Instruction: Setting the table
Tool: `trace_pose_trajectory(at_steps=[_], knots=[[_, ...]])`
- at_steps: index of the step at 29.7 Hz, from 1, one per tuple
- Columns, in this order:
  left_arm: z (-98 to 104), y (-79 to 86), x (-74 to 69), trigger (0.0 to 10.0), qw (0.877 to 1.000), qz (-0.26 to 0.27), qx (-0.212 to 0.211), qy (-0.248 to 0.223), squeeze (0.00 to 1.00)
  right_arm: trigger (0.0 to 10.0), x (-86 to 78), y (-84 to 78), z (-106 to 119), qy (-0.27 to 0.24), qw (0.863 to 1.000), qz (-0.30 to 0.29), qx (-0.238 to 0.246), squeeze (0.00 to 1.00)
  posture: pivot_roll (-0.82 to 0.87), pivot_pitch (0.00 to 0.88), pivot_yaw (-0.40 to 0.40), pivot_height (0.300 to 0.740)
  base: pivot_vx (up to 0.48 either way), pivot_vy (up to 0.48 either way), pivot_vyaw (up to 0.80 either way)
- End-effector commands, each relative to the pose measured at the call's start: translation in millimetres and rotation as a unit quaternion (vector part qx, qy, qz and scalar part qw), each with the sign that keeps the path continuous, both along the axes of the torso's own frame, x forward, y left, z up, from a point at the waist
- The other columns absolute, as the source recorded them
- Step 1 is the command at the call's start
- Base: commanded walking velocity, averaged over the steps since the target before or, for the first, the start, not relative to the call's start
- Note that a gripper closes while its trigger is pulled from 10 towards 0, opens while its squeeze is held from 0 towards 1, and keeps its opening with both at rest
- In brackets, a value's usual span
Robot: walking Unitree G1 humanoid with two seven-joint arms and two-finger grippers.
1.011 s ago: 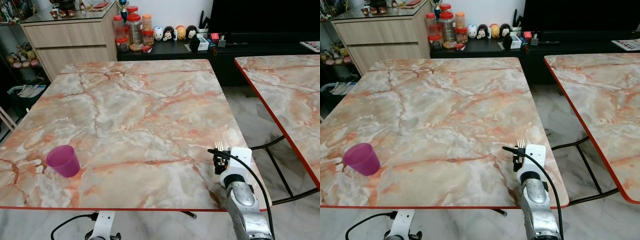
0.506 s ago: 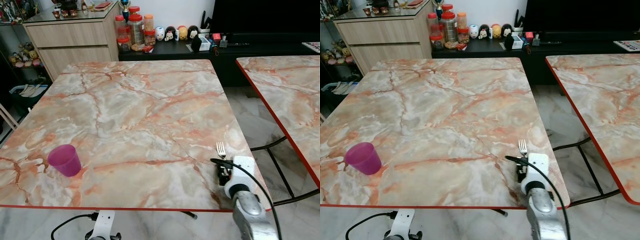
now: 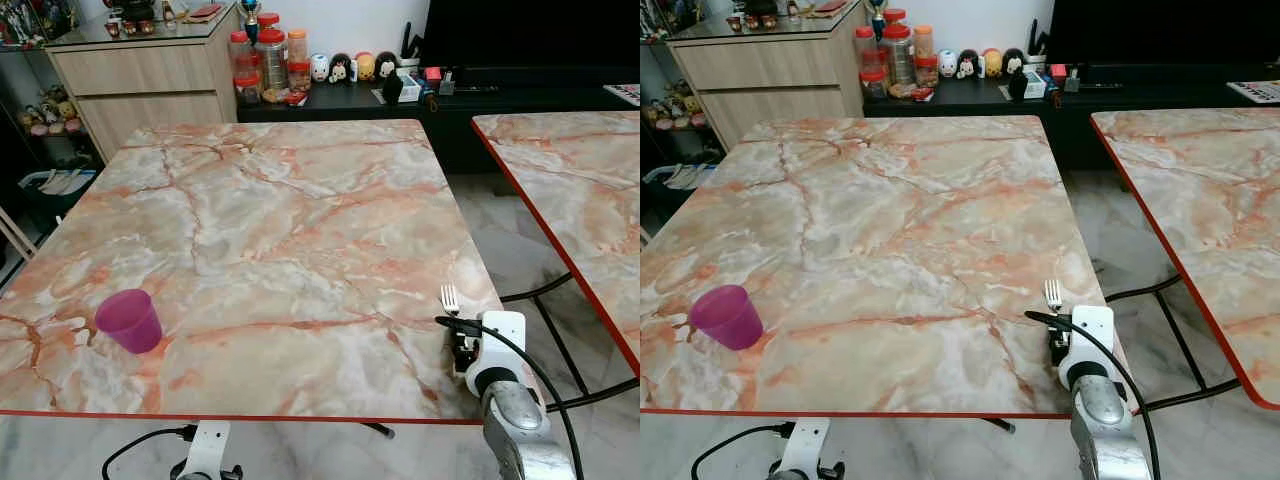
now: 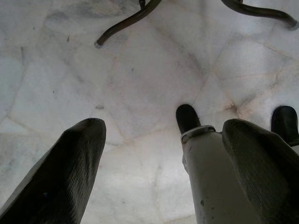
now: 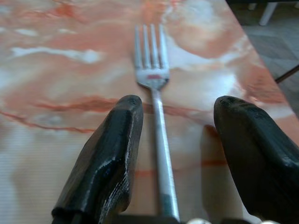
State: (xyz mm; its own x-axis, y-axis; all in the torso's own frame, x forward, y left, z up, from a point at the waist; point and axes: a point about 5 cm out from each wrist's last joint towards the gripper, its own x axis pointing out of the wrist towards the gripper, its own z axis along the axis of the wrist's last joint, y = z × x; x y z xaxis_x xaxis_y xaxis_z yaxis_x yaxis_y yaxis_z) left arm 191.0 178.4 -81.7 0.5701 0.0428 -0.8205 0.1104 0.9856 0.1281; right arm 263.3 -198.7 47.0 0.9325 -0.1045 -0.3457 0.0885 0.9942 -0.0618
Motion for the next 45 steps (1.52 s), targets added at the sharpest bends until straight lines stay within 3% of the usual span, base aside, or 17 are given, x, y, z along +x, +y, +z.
trace_pose_trajectory(at_steps=[1,13,21,45], knots=[[-1.0,1.3,-1.8,10.0,1.000,0.000,0.001,0.008,0.00,10.0,2.2,5.8,0.2,0.003,1.000,0.014,0.010,0.00,-0.09,0.000,0.035,0.740,0.000,0.000,0.00],[-0.2,0.8,0.0,10.0,1.000,-0.001,0.000,0.006,0.00,10.0,3.1,7.0,-0.1,0.004,1.000,0.014,0.010,0.00,-0.09,0.000,0.032,0.740,0.000,0.000,0.00],[-0.4,-0.3,-0.2,10.0,1.000,-0.002,-0.002,0.006,0.00,10.0,5.1,-2.1,9.1,-0.018,1.000,-0.016,0.006,0.00,-0.09,0.000,0.034,0.740,0.000,0.000,0.00],[0.2,1.0,0.7,10.0,1.000,-0.001,0.000,0.005,0.00,10.0,3.5,0.6,-6.5,0.009,1.000,-0.021,0.021,0.00,-0.09,0.000,0.039,0.740,0.000,0.000,0.00]])
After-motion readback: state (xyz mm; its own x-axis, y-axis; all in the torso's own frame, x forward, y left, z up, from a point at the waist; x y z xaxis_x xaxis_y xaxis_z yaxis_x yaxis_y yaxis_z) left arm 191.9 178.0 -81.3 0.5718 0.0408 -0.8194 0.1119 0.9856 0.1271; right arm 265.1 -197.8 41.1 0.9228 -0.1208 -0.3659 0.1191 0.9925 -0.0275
